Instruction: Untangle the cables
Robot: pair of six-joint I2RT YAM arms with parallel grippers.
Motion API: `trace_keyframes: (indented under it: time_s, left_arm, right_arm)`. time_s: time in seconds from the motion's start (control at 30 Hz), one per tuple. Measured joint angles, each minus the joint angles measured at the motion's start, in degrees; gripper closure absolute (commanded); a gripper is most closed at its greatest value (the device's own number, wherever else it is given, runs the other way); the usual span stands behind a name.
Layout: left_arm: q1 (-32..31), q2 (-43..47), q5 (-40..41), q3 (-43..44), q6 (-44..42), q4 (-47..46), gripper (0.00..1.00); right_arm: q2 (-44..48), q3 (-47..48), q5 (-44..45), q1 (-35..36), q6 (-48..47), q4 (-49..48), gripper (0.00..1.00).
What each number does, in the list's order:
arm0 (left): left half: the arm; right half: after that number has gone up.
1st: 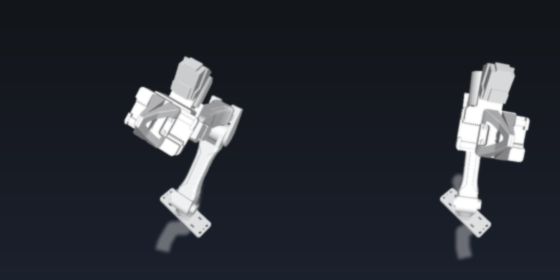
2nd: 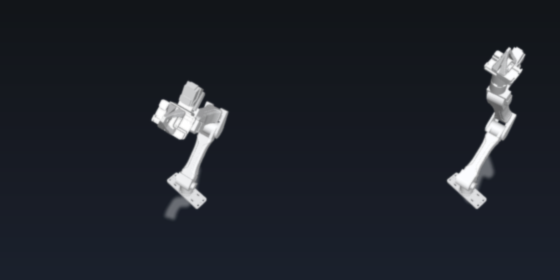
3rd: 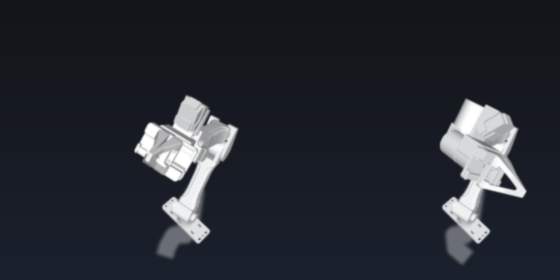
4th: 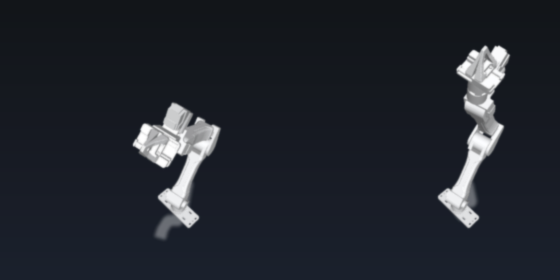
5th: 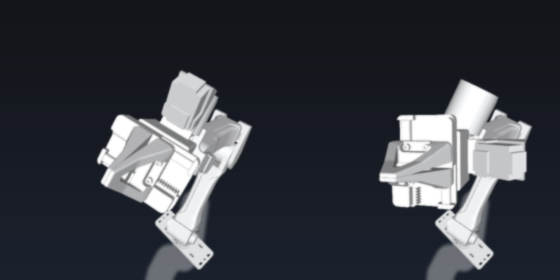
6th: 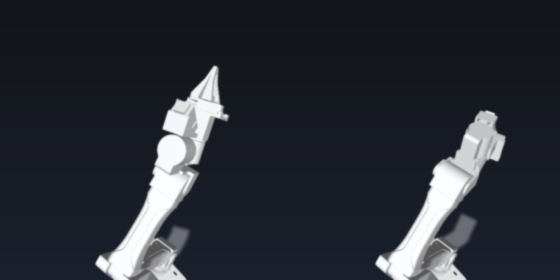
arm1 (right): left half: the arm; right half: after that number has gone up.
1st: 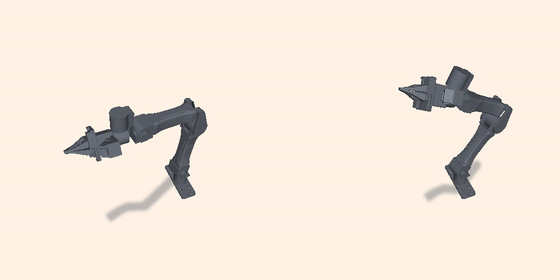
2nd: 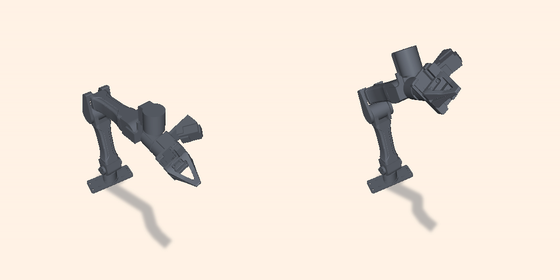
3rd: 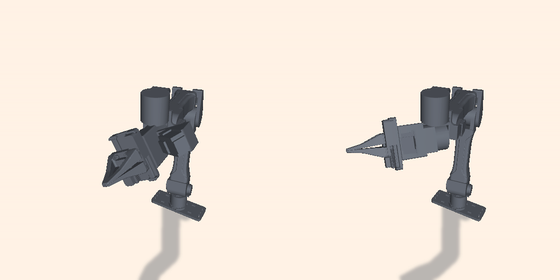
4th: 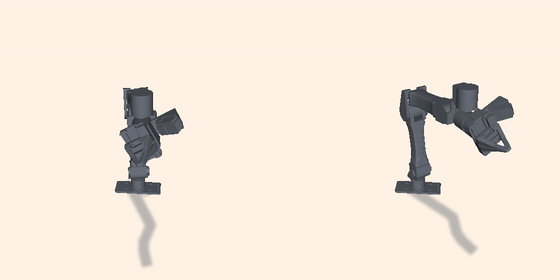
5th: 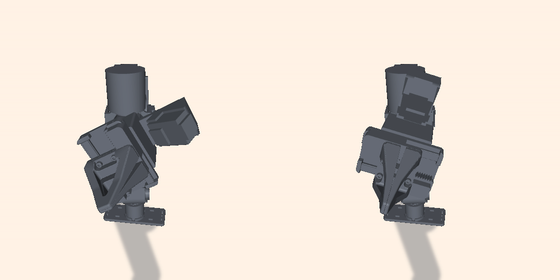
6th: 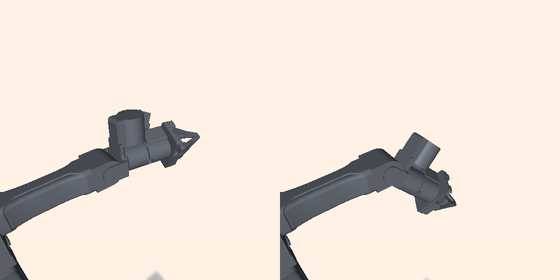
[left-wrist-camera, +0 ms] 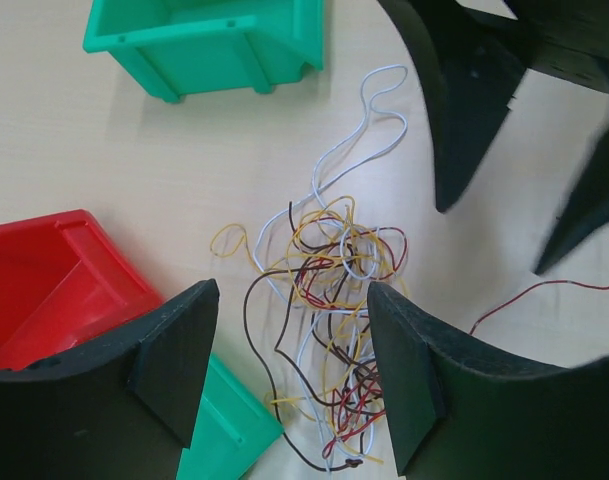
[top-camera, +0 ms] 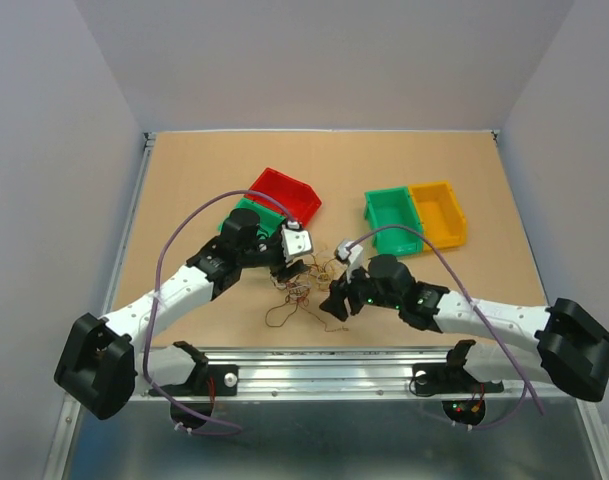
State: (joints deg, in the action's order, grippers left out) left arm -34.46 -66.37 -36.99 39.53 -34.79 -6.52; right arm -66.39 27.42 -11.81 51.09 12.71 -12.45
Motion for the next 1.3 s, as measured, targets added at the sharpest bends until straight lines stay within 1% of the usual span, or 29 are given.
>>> trace_keyframes:
  time_s: [0.1, 0.2, 0.37, 0.5, 0.63, 0.7, 0.73, 0.8, 0.9, 0.93, 0.97, 1.0, 1.13, 1.3]
  left_arm:
    - [0.0, -0.42, 1.25, 0.26, 0.09, 0.28, 0.26]
    - [0.07, -0.66, 2.64, 0.39, 0.5, -0.04, 0.25]
    - [1.81, -0.66, 4.74, 0.39, 2.6, -1.86, 0.23]
    - [4.96, -0.79, 4.7, 0.7, 4.68, -2.82, 0.23]
    - [6.47, -1.53, 4.72, 1.14, 5.66, -3.87, 0.23]
    - [6.45, -1.68, 4.7, 1.14, 5.88, -3.96, 0.23]
    - [6.45, -1.73, 4.7, 1.14, 6.01, -3.93, 0.23]
    - [6.45, -1.77, 4.74, 1.14, 6.34, -3.98, 0.23]
    - [6.47, -2.01, 4.96, 1.2, 6.78, -3.98, 0.23]
    - [6.47, -2.23, 4.98, 1.36, 6.82, -3.96, 0.23]
    - [6.47, -2.54, 4.98, 1.55, 6.82, -3.96, 0.23]
    - [6.47, -2.78, 4.96, 1.68, 6.82, -3.96, 0.23]
    - [6.47, -2.99, 4.35, 1.86, 6.56, -3.96, 0.23]
    - [6.49, -2.56, 0.5, 1.86, 4.81, -3.72, 0.23]
  right_arm:
    - [-2.19, 2.05, 0.96, 6.58, -1.68, 0.35, 0.34]
    - [-7.34, 5.92, 4.35, 11.96, -2.97, 1.92, 0.33]
    - [-13.99, 10.45, 13.46, 16.24, -2.4, 7.23, 0.29]
    - [-14.53, 11.13, 20.76, 20.02, -0.76, 12.02, 0.27]
    - [-14.67, 12.02, 26.8, 22.99, 1.7, 16.59, 0.27]
    - [-15.32, 12.72, 29.55, 23.65, 3.08, 18.67, 0.32]
    - [-15.63, 12.96, 30.16, 23.74, 3.5, 19.12, 0.37]
    - [-16.81, 13.51, 31.65, 24.09, 4.33, 20.52, 0.4]
    - [-18.34, 14.25, 34.03, 25.07, 5.57, 22.75, 0.65]
    - [-18.56, 14.45, 34.69, 25.62, 5.99, 23.65, 0.87]
    - [-18.6, 14.56, 35.28, 26.25, 6.19, 24.15, 0.95]
    - [-18.6, 14.75, 36.24, 26.67, 6.69, 24.76, 0.99]
    - [-16.11, 14.86, 37.92, 27.36, 6.49, 25.55, 1.0]
    - [-5.6, 14.86, 39.15, 27.36, 4.07, 24.37, 0.99]
